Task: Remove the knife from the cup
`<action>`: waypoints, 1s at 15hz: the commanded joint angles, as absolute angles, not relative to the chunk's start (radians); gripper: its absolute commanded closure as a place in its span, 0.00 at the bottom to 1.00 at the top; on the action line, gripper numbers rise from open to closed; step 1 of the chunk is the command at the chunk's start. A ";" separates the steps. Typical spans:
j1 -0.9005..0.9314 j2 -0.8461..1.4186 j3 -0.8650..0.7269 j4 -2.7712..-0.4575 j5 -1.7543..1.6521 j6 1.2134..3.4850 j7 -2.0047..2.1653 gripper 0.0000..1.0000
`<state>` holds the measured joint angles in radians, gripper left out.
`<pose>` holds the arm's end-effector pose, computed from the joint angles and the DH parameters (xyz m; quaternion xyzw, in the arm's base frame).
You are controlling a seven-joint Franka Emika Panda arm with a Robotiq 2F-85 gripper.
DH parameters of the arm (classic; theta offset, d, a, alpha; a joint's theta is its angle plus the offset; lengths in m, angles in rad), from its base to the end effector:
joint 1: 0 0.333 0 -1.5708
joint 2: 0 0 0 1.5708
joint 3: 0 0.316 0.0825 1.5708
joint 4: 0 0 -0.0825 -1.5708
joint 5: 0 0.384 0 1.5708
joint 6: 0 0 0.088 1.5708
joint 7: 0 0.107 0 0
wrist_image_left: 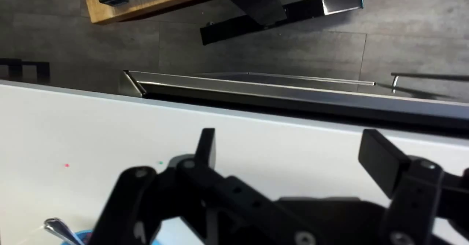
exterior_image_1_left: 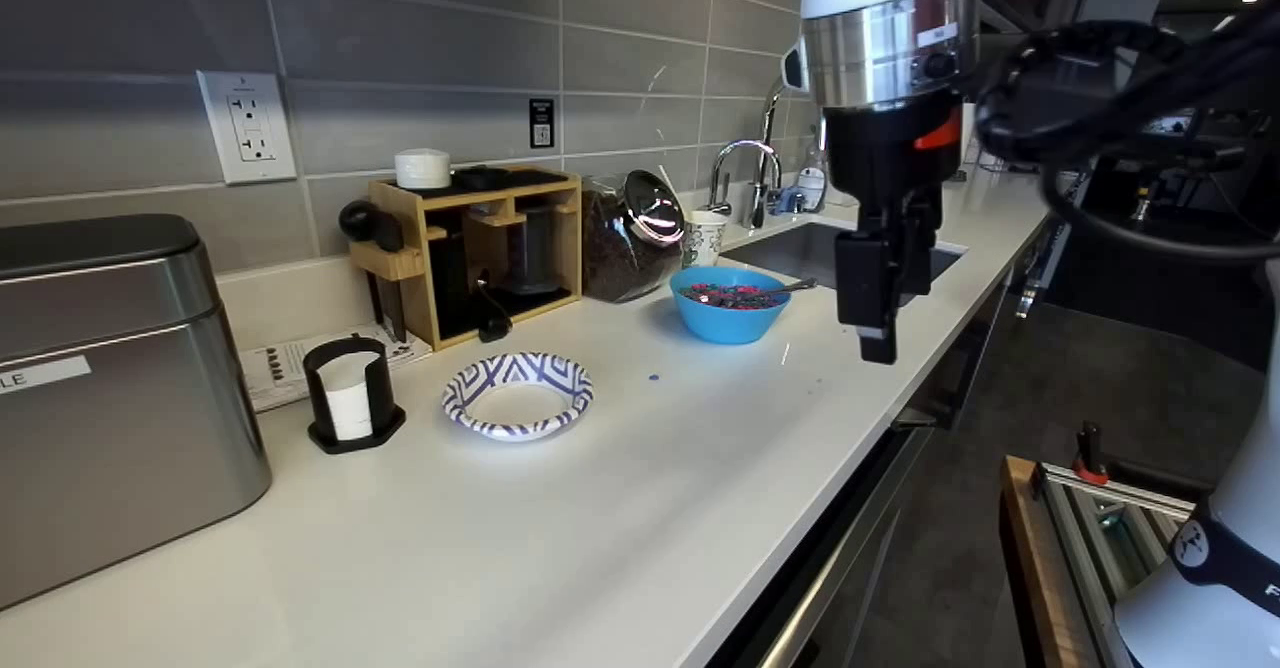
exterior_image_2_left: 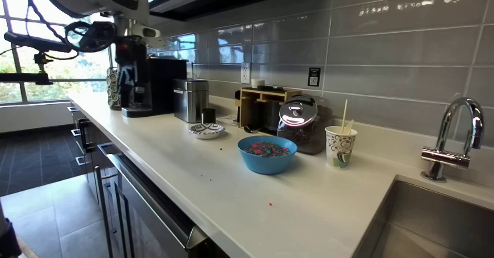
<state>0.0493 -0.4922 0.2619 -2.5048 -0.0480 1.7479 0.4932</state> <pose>0.3478 0.1083 0.4293 0.9811 -0.1054 -0.0974 0.1298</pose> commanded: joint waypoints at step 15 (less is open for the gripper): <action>-0.194 -0.456 0.072 -2.557 -0.205 2.120 0.562 0.00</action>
